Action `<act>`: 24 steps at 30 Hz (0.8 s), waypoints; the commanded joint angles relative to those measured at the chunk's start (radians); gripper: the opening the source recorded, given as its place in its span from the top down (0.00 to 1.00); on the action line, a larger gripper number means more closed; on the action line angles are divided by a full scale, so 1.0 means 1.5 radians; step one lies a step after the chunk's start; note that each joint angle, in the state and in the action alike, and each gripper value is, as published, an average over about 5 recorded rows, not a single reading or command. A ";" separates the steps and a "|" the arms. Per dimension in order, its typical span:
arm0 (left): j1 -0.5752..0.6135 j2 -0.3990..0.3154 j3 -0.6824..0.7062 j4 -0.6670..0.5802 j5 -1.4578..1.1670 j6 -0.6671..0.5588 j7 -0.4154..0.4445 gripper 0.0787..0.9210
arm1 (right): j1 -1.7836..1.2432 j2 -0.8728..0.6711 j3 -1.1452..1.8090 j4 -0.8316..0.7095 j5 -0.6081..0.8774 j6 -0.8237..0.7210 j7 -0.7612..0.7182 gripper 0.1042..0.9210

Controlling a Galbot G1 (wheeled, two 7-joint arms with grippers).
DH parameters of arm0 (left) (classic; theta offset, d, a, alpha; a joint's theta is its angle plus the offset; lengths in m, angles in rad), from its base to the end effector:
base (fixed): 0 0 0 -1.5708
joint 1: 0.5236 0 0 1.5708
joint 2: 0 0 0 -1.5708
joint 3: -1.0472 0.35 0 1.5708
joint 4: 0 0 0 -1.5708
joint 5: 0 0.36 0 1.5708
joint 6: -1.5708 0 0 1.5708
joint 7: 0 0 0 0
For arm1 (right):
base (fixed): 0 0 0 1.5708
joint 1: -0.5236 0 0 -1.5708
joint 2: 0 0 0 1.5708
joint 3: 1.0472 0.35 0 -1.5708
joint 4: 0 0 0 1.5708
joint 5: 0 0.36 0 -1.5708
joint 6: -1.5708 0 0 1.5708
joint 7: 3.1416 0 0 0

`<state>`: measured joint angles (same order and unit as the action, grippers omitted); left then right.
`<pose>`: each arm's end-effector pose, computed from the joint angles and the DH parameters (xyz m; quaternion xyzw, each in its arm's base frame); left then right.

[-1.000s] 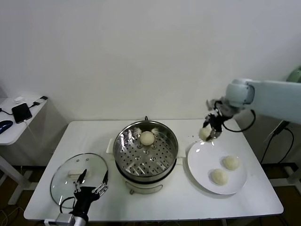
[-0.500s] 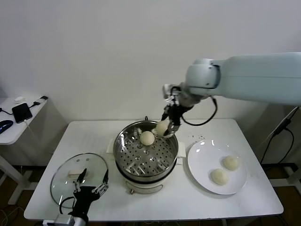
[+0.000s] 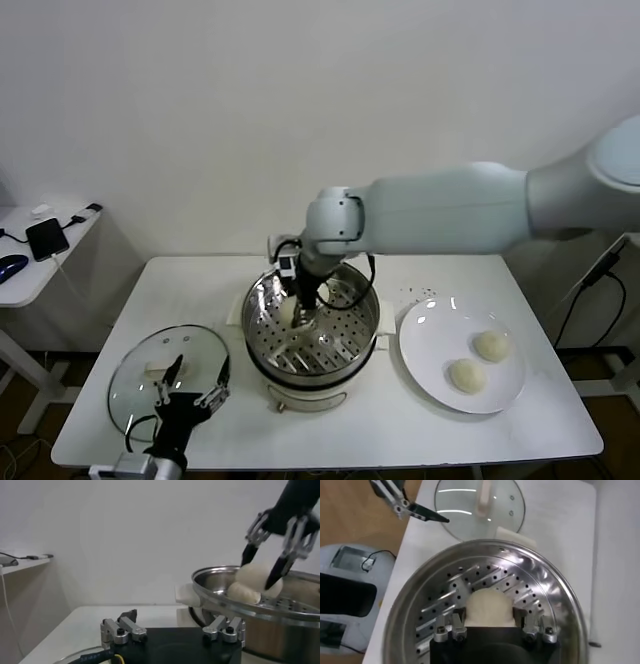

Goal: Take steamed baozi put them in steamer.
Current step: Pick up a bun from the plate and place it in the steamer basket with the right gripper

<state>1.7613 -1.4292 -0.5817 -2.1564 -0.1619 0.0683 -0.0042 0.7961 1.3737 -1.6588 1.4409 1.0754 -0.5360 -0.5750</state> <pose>0.1300 0.0386 -0.3073 -0.0128 -0.9951 0.0062 0.0974 0.4849 0.2089 -0.0773 0.5697 -0.5457 0.5190 0.3291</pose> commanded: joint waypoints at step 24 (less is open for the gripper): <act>-0.006 0.004 0.002 0.003 -0.008 0.000 0.000 0.12 | 0.052 -0.050 -0.020 -0.039 -0.081 0.127 -0.135 0.12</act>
<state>1.7546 -1.4239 -0.5804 -2.1538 -0.1734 0.0674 -0.0058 0.7532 1.3946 -1.6596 1.3352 0.9843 -0.4426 -0.6535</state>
